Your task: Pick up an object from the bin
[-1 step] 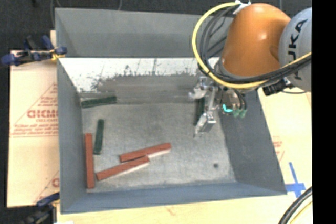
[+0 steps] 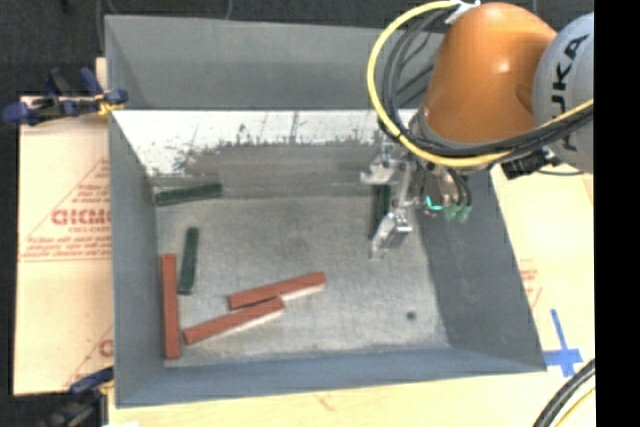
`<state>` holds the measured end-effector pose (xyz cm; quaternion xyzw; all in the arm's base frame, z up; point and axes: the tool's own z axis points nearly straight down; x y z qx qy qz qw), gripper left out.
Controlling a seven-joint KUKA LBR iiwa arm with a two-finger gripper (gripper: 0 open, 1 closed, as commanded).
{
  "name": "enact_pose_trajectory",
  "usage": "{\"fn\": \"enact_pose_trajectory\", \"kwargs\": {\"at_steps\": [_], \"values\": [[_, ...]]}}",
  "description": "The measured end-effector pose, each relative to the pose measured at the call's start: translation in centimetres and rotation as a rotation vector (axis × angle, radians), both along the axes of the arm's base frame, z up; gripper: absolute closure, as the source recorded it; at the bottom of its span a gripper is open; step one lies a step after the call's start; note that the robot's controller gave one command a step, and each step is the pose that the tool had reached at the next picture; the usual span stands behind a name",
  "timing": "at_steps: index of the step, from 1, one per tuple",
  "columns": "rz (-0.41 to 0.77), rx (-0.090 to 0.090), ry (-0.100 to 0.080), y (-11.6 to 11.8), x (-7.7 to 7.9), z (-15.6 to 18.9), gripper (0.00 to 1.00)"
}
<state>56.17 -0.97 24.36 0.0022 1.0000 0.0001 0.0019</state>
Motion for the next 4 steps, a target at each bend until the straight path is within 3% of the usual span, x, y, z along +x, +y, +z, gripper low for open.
{"fn": "enact_pose_trajectory", "kwargs": {"at_steps": [1, 2, 3, 4], "values": [[-0.03, 0.0, -0.006, 1.1, -3.2, -4.5, 0.0], [0.05, -0.001, -0.004, 2.1, -3.3, -10.5, 0.0], [0.064, 0.001, 0.001, 2.5, -0.5, -16.3, 1.0], [0.064, 0.001, 0.001, 2.5, -0.4, -16.3, 1.0]]}}
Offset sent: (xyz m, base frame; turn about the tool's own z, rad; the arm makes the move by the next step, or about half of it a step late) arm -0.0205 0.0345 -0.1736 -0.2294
